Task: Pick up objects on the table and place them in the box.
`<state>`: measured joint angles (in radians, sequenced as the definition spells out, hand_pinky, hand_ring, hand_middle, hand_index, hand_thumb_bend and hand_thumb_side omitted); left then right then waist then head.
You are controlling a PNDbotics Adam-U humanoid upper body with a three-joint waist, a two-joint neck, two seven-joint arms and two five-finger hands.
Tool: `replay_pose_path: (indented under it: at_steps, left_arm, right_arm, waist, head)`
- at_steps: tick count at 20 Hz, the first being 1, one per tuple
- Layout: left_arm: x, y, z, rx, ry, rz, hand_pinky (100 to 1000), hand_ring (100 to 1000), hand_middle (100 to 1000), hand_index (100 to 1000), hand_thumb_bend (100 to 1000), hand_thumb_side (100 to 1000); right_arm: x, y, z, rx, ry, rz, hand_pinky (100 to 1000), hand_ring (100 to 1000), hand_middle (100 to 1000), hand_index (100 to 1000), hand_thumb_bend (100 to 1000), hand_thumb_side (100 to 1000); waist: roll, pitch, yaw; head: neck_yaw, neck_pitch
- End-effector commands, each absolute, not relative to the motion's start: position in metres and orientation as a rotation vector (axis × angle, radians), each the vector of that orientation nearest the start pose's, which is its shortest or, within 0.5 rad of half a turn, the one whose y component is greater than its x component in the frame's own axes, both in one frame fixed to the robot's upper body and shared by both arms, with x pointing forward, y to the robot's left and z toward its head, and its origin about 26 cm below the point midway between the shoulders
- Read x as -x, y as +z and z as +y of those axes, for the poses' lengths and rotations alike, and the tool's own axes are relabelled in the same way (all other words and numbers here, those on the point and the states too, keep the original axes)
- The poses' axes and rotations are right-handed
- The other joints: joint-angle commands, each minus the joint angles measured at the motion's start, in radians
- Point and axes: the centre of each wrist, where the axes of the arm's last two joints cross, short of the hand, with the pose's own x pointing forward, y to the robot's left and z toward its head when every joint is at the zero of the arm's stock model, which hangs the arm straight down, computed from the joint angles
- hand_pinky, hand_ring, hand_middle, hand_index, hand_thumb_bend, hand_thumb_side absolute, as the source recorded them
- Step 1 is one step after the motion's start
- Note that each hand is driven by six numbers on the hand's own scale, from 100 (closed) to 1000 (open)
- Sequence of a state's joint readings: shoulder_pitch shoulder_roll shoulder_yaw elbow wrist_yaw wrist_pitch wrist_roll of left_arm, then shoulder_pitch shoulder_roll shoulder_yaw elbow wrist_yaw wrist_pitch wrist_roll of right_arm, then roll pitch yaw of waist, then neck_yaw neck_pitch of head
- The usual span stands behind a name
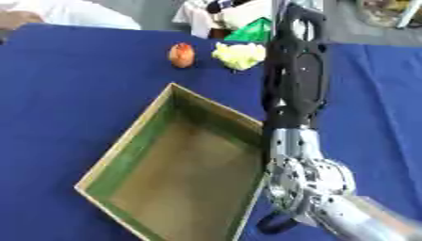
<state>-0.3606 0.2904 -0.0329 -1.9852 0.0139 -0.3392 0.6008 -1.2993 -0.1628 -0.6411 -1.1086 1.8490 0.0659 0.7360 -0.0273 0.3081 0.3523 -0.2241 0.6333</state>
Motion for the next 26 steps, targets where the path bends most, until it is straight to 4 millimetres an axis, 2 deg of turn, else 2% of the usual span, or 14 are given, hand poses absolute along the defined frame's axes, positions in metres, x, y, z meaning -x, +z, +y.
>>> replay_pose_path:
  at_steps: [1, 6, 12, 26]
  left_arm:
    - [-0.304, 0.214, 0.241, 0.252, -0.498, 3.518, 669, 783, 790, 833, 551, 768]
    - [-0.304, 0.214, 0.242, 0.254, -0.502, 3.519, 669, 783, 790, 833, 550, 768]
    - [-0.304, 0.213, 0.241, 0.249, -0.504, 3.523, 669, 783, 790, 833, 546, 770]
    - [-0.304, 0.212, 0.240, 0.237, -0.507, 3.528, 670, 784, 791, 832, 541, 771]
  right_arm:
    - [-0.461, 0.385, -0.279, 1.260, 0.876, -1.096, 891, 1000, 941, 950, 1000, 675]
    - [-0.461, 0.383, -0.291, 1.260, 0.870, -1.060, 891, 1000, 943, 953, 972, 659]
    - [-0.456, 0.387, -0.304, 1.260, 0.814, -1.078, 882, 1000, 927, 947, 998, 637]
    - [-0.455, 0.385, -0.311, 1.240, 0.784, -1.090, 879, 1000, 923, 945, 1000, 630]
  waist:
    - [0.007, -0.026, 0.000]
    - [0.006, -0.027, -0.002]
    - [0.005, -0.027, -0.005]
    - [0.010, -0.025, -0.008]
  head:
    - [0.004, 0.008]
    - [0.009, 0.008]
    - [0.011, 0.008]
    - [0.015, 0.005]
